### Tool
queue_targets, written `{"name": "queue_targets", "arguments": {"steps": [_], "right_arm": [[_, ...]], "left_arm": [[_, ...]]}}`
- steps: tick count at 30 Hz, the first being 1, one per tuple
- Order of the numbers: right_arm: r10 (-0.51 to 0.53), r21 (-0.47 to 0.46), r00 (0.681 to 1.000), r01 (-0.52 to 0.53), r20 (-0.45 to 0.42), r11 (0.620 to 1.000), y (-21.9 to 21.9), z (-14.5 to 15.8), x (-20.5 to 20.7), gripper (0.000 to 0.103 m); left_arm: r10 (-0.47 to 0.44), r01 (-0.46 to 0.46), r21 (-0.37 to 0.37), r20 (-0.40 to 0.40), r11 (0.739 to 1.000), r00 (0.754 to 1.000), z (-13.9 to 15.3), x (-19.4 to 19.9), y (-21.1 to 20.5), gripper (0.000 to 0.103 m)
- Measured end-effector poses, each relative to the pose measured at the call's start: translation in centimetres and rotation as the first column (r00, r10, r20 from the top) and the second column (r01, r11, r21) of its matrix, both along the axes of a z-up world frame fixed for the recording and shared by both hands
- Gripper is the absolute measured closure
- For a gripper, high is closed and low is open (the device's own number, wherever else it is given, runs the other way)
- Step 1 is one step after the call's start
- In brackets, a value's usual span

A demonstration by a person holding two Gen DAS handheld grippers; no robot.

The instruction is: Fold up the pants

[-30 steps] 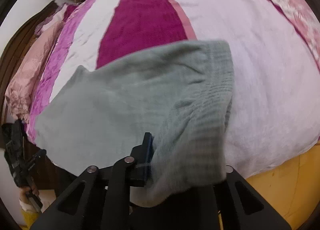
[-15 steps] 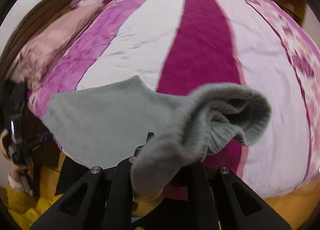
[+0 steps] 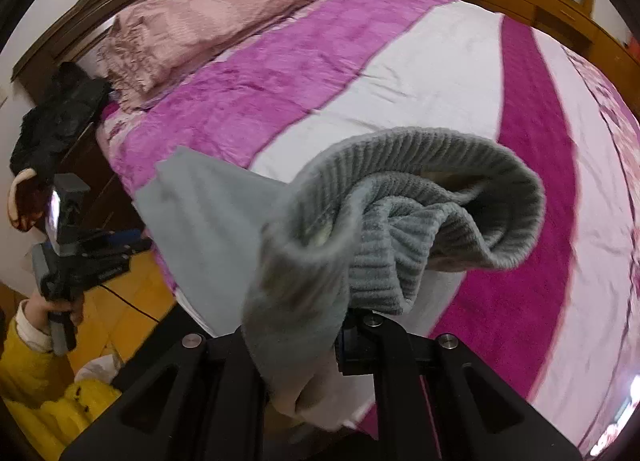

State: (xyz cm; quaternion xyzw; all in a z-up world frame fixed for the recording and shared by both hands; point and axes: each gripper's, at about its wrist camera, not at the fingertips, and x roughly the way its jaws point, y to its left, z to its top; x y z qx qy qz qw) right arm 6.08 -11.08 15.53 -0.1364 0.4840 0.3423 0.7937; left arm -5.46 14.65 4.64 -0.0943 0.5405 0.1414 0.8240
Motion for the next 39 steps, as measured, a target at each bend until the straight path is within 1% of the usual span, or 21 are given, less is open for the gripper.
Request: {"name": "queue_targets", "arguments": {"steps": [5, 9, 16, 22, 28, 34, 39], "right_arm": [[0.045, 0.034, 0.999, -0.045, -0.009, 0.998, 3.4, 0.5, 0.0, 0.1], [0.081, 0.054, 0.997, -0.08, -0.007, 0.995, 6.3, 1.2, -0.1, 0.1], [0.147, 0.064, 0.989, -0.146, -0.009, 0.987, 11.4, 1.6, -0.8, 0.1], [0.181, 0.059, 0.983, -0.181, 0.001, 0.982, 14.3, 1.8, -1.3, 0.1], [0.214, 0.03, 0.977, -0.214, 0.0, 0.976, 16.8, 1.1, -2.0, 0.1], [0.237, 0.032, 0.971, -0.237, -0.011, 0.971, 19.0, 0.4, -2.4, 0.1], [0.259, 0.034, 0.965, -0.257, -0.046, 0.966, 20.9, -0.9, -2.6, 0.1]], "left_arm": [[-0.002, 0.002, -0.013, 0.015, 1.0, 1.0, 0.1, 0.3, 0.5, 0.075], [-0.011, 0.011, -0.009, 0.028, 1.0, 1.0, 0.5, 0.5, 1.1, 0.075], [0.006, -0.005, -0.012, 0.052, 1.0, 0.999, 1.1, 0.5, 2.9, 0.075], [0.02, -0.019, -0.016, 0.048, 1.0, 0.999, 0.9, 0.0, 4.5, 0.075], [0.015, -0.015, 0.0, 0.064, 1.0, 0.998, 1.5, -0.3, 5.6, 0.075], [0.029, -0.029, 0.0, 0.076, 1.0, 0.997, 1.9, -0.4, 6.9, 0.075], [0.044, -0.044, -0.013, 0.071, 0.999, 0.996, 1.5, -0.6, 7.8, 0.075]]}}
